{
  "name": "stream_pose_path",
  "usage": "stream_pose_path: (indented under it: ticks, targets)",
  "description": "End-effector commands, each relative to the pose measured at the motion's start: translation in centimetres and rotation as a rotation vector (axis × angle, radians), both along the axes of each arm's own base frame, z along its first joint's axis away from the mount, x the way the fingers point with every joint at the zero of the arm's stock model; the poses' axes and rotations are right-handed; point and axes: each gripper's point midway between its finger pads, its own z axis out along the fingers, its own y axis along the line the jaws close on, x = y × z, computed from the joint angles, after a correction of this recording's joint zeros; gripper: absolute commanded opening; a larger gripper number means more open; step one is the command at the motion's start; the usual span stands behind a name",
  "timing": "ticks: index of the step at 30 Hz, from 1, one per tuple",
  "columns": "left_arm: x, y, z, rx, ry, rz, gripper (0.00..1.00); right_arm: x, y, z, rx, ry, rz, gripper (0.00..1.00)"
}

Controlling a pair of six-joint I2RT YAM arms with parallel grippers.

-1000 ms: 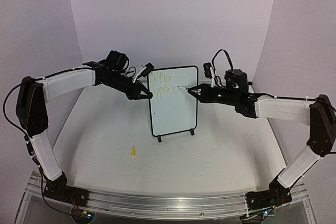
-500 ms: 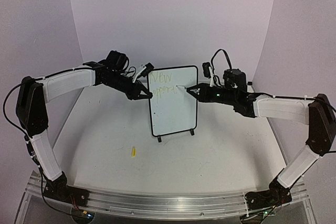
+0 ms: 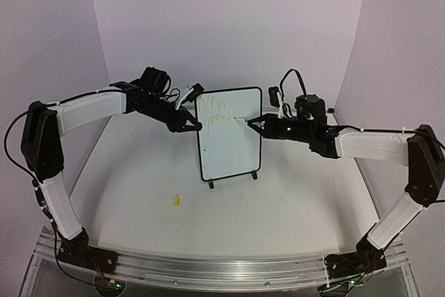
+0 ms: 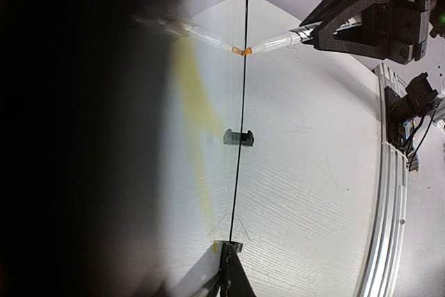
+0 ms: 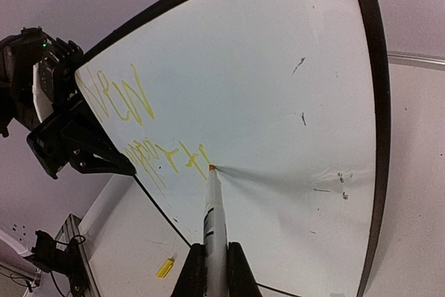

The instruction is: Write a sentence on the whiteboard

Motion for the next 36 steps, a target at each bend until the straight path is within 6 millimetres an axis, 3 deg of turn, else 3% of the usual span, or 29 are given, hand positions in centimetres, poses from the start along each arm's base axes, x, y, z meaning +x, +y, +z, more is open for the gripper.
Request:
stream_pose_path:
  ticks: [1, 26, 36]
  targets:
    - [-0.6, 1.5, -1.0, 0.095, -0.009, 0.029, 0.0, 0.7, -0.7, -0.3, -0.011, 0.001, -0.06, 0.0]
    - [-0.6, 1.5, -0.8, 0.093, -0.014, 0.03, 0.0, 1.6, -1.5, 5.1, 0.032, -0.102, -0.128, 0.0]
    - [-0.6, 1.6, -0.7, 0.093, -0.015, 0.031, 0.0, 1.7, -1.4, 5.1, 0.037, -0.101, -0.122, 0.0]
